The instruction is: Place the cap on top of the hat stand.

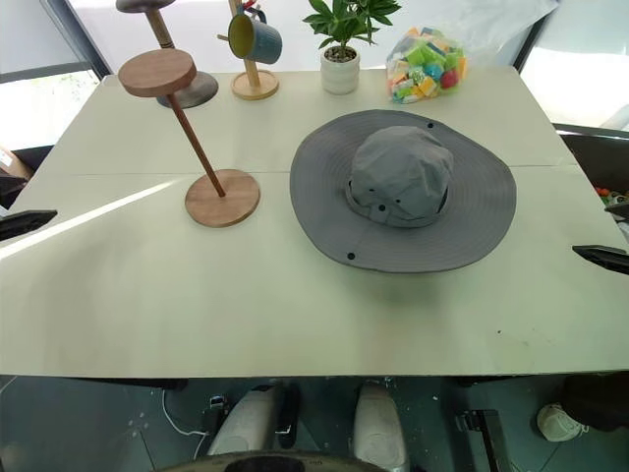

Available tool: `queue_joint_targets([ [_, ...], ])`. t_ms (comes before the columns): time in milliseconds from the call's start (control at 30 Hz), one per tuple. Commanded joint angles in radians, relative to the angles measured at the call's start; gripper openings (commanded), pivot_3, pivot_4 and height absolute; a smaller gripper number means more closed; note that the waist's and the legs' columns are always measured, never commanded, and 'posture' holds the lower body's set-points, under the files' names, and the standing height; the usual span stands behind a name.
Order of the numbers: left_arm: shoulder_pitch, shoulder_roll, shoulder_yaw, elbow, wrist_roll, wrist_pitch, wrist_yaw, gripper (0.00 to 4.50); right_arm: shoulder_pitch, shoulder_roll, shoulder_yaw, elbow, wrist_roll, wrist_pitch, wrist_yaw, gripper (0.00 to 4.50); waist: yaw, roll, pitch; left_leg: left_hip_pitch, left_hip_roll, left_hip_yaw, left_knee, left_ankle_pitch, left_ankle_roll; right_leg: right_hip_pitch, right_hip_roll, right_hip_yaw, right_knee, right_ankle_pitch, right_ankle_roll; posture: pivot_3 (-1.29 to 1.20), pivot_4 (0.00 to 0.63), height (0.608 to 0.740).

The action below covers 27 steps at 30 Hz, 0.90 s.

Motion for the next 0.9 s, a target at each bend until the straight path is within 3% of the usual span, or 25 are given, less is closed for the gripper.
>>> queue_joint_targets([
  [33,-0.025,0.033,0.006,0.012,0.01,-0.03,-0.012,4.5,-0.013,-0.017,-0.043,-0.016,0.008,-0.014,-0.003,4.48,0.0,0.0,0.0,0.0,0.0,0.0,0.0,0.0,0.0,0.0,0.0,0.0,0.0,0.0,0.0,0.0,0.15,0.739],
  [367,-0.047,0.008,0.006,-0.001,0.01,-0.004,0.035,4.5,-0.064,0.003,-0.002,-0.008,0.002,-0.019,-0.065,4.48,0.0,0.0,0.0,0.0,0.0,0.001,0.0,0.0,0.0,0.0,0.0,0.0,0.001,0.0,0.0,0.0,0.15,0.739],
  [533,-0.054,-0.011,0.011,-0.151,-0.093,0.168,-0.018,4.5,-0.046,0.022,-0.024,-0.072,0.017,0.019,-0.102,4.48,0.002,0.0,0.0,0.0,0.0,0.0,0.001,0.0,0.0,0.0,0.0,0.001,0.001,0.0,0.0,0.0,0.15,0.739],
  [733,0.006,-0.009,0.012,-0.509,-0.266,0.406,-0.084,4.5,0.083,0.097,-0.107,-0.37,-0.005,0.051,-0.182,4.48,0.002,0.0,0.0,0.0,0.0,0.0,0.001,0.0,0.0,0.0,0.0,0.001,0.001,0.0,0.0,0.0,0.15,0.739],
  [900,0.034,-0.019,-0.065,-0.754,-0.369,0.517,-0.139,4.5,0.213,0.183,-0.141,-0.713,-0.072,0.12,-0.297,4.48,0.003,0.0,0.0,0.001,0.001,0.0,0.001,0.0,0.0,0.001,0.0,0.002,0.001,0.0,0.0,0.0,0.15,0.739],
])
